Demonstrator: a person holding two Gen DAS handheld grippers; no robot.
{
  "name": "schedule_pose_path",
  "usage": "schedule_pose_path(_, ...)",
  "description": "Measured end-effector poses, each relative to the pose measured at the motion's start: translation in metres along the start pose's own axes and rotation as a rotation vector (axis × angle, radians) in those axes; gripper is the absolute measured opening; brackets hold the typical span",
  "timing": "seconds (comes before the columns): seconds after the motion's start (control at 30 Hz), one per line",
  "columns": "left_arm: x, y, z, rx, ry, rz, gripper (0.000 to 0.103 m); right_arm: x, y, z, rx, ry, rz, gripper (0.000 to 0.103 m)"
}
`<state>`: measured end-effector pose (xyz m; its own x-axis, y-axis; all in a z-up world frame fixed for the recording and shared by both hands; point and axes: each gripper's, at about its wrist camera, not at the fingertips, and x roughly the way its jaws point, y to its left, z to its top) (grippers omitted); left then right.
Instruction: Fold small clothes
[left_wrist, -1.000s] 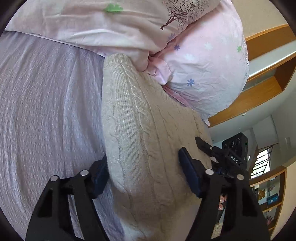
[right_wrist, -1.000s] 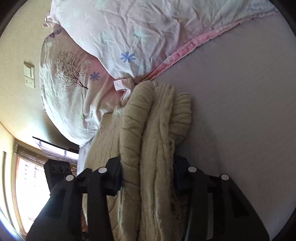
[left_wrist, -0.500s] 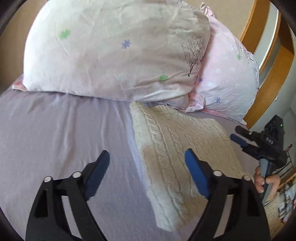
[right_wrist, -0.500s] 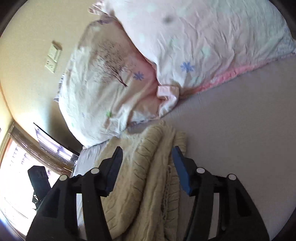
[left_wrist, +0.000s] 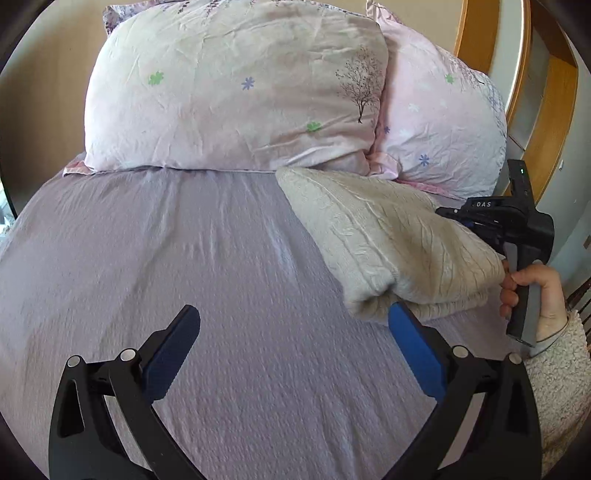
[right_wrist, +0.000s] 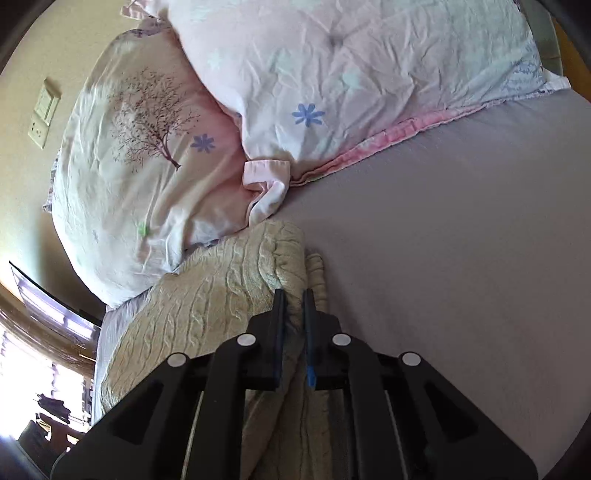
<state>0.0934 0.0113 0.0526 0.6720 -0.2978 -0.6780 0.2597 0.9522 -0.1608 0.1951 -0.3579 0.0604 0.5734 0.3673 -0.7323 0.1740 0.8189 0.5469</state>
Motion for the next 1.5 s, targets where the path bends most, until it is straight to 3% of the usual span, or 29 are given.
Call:
schedule_pose_path(0.03, 0.001, -0.001, -0.003, -0.002, 0.008, -0.002, 0.102, -0.010, 0.002, -0.002, -0.010, -0.016, 0.020, 0.012)
schedule_pose_path(0.1, 0.004, -0.003, -0.008, -0.010, 0.026, -0.006, 0.102, -0.038, 0.007, -0.009, -0.027, -0.055, 0.034, 0.028)
schedule_pose_path(0.13, 0.005, -0.003, -0.010, -0.016, 0.036, -0.006, 0.102, -0.057, 0.009, -0.015, -0.043, -0.080, 0.056, 0.057)
schedule_pose_path(0.17, 0.006, -0.002, -0.012, -0.021, 0.044, -0.001, 0.102, -0.066, 0.011, -0.020, -0.065, -0.115, 0.095, 0.076)
schedule_pose_path(0.23, 0.009, -0.002, -0.016, -0.028, 0.050, 0.010, 0.102, -0.091, 0.016, -0.040, -0.138, -0.136, 0.131, 0.074)
schedule_pose_path(0.27, 0.011, -0.001, -0.018, -0.031, 0.051, 0.012, 0.102, -0.095, 0.019, -0.048, -0.160, -0.125, 0.128, 0.065)
schedule_pose_path(0.3, 0.012, -0.001, -0.019, -0.033, 0.053, 0.012, 0.102, -0.094, 0.019, -0.056, -0.169, -0.097, 0.128, 0.057)
schedule_pose_path(0.37, 0.016, -0.002, -0.021, -0.034, 0.062, 0.009, 0.102, -0.082, 0.015, -0.068, -0.170, -0.010, 0.129, 0.051)
schedule_pose_path(0.4, 0.017, -0.003, -0.021, -0.036, 0.065, 0.007, 0.102, -0.074, 0.014, -0.075, -0.182, 0.024, 0.111, 0.042)
schedule_pose_path(0.43, 0.018, -0.003, -0.021, -0.036, 0.069, 0.010, 0.102, -0.066, 0.012, -0.080, -0.188, 0.047, 0.060, 0.022)
schedule_pose_path(0.47, 0.019, -0.005, -0.021, -0.035, 0.074, 0.015, 0.102, -0.061, 0.009, -0.080, -0.163, 0.057, 0.034, 0.017)
schedule_pose_path(0.53, 0.021, -0.008, -0.021, -0.024, 0.081, 0.027, 0.102, -0.071, 0.003, -0.081, -0.106, 0.035, 0.049, 0.017)
schedule_pose_path(0.57, 0.021, -0.010, -0.022, -0.016, 0.083, 0.029, 0.102, -0.078, 0.005, -0.082, -0.115, 0.011, 0.041, 0.020)
schedule_pose_path(0.63, 0.022, -0.013, -0.022, -0.005, 0.090, 0.026, 0.102, -0.096, 0.009, -0.089, -0.148, -0.026, 0.017, 0.050)
schedule_pose_path(0.67, 0.023, -0.015, -0.022, 0.001, 0.095, 0.025, 0.102, -0.104, 0.012, -0.094, -0.164, -0.033, 0.010, 0.085)
schedule_pose_path(0.7, 0.024, -0.017, -0.021, 0.009, 0.101, 0.028, 0.102, -0.108, 0.014, -0.098, -0.187, -0.035, 0.025, 0.094)
schedule_pose_path(0.73, 0.026, -0.019, -0.021, 0.019, 0.109, 0.040, 0.102, -0.110, 0.017, -0.102, -0.215, -0.032, 0.032, 0.093)
schedule_pose_path(0.8, 0.031, -0.024, -0.019, 0.038, 0.127, 0.066, 0.102, -0.109, 0.024, -0.114, -0.265, -0.008, -0.059, 0.101)
schedule_pose_path(0.87, 0.036, -0.031, -0.019, 0.062, 0.147, 0.070, 0.102, -0.099, 0.031, -0.124, -0.323, 0.014, -0.134, 0.101)
schedule_pose_path(1.03, 0.044, -0.042, -0.020, 0.124, 0.173, 0.120, 0.102, -0.070, 0.035, -0.134, -0.344, 0.103, -0.202, 0.101)
schedule_pose_path(1.2, 0.044, -0.042, -0.021, 0.135, 0.175, 0.127, 0.102, -0.058, 0.047, -0.149, -0.465, 0.104, -0.344, 0.101)
schedule_pose_path(1.5, 0.043, -0.041, -0.022, 0.143, 0.172, 0.125, 0.102, -0.062, 0.045, -0.150, -0.463, 0.087, -0.339, 0.101)
